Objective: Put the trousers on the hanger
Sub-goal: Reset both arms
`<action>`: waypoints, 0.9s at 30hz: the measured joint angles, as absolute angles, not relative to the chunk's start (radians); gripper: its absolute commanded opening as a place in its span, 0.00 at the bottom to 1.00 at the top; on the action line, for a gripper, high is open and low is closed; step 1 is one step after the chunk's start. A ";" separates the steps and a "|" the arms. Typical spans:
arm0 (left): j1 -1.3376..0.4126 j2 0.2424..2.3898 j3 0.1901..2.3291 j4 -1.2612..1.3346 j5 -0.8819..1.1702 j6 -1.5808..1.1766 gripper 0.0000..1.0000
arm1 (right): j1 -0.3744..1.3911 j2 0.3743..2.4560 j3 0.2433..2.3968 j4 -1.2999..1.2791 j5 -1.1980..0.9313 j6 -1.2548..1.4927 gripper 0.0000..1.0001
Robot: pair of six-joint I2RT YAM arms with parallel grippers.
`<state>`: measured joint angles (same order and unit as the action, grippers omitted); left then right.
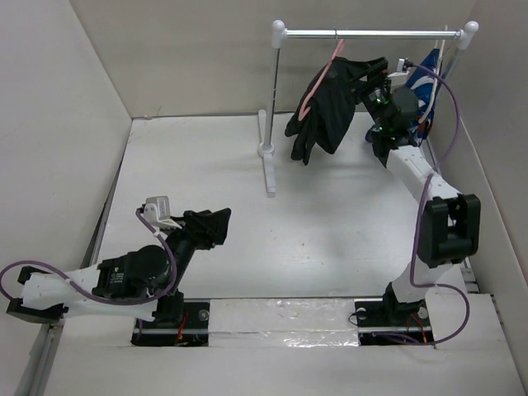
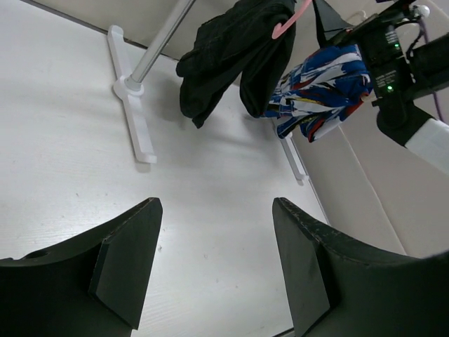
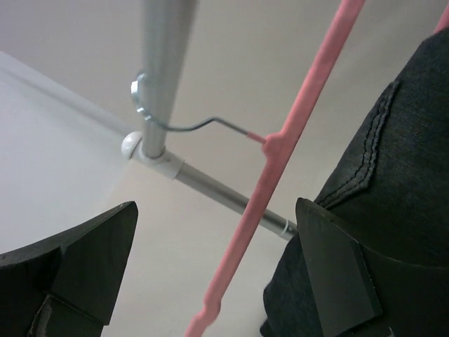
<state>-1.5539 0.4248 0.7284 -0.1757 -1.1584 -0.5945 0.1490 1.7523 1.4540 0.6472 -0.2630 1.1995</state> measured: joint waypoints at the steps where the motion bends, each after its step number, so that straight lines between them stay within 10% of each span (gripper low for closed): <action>1: -1.554 0.440 0.729 -0.163 -1.159 -0.591 0.63 | 0.144 1.712 1.419 0.645 -0.262 1.178 1.00; 18: -1.325 1.118 0.833 0.120 -0.701 -0.623 0.72 | 0.140 0.727 0.722 0.362 -0.274 0.659 1.00; 27: -1.322 0.927 0.583 0.208 -0.690 -0.763 0.73 | 0.146 0.187 0.529 -0.114 -0.236 0.425 1.00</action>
<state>-1.3220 0.9268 0.5835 0.2077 -0.6903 -0.7631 0.1459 0.1871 0.5293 -0.1139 -0.2359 0.4252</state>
